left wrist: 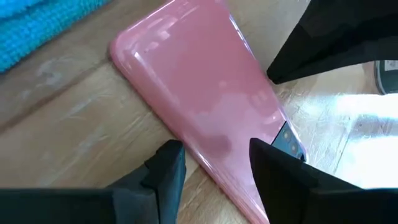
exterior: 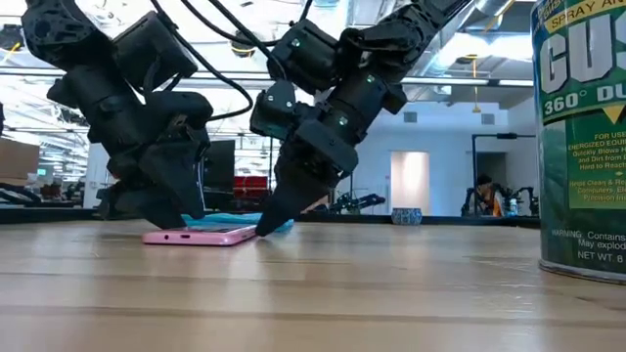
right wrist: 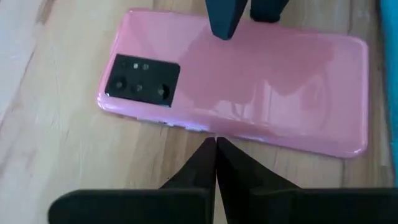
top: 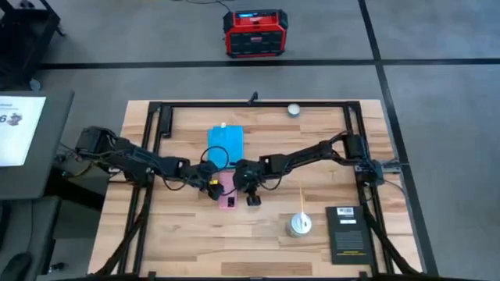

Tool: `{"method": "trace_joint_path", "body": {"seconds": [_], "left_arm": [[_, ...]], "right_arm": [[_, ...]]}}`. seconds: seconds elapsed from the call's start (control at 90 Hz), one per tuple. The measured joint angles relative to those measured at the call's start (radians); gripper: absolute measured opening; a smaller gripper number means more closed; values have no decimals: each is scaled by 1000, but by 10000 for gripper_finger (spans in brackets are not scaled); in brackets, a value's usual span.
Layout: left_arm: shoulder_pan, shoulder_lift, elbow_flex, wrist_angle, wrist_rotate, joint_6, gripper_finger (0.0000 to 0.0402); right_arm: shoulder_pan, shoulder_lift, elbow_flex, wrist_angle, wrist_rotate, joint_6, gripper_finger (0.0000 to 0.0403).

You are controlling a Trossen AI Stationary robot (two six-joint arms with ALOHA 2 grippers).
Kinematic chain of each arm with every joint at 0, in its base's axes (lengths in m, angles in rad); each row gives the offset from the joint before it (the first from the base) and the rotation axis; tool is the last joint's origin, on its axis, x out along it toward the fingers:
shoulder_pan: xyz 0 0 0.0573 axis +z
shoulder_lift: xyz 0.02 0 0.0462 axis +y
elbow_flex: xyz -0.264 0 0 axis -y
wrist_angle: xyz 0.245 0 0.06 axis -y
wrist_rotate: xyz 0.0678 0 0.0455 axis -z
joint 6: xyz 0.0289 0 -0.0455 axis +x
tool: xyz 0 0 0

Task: Apply microfiber cloth
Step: Spray the device using the spray bottle

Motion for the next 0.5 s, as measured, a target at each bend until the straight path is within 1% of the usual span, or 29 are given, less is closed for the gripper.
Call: {"method": "trace_joint_path", "body": {"seconds": [0.156, 0.322, 0.5], "left_arm": [[0, 0, 0, 1, 0, 0, 160], [0, 0, 0, 2, 0, 2, 160], [0, 0, 0, 4, 1, 8, 160]], "right_arm": [[0, 0, -1, 0, 0, 0, 0], [-7, 0, -44, 39, -6, 14, 0], [-9, 0, -52, 59, -12, 23, 0]]}}
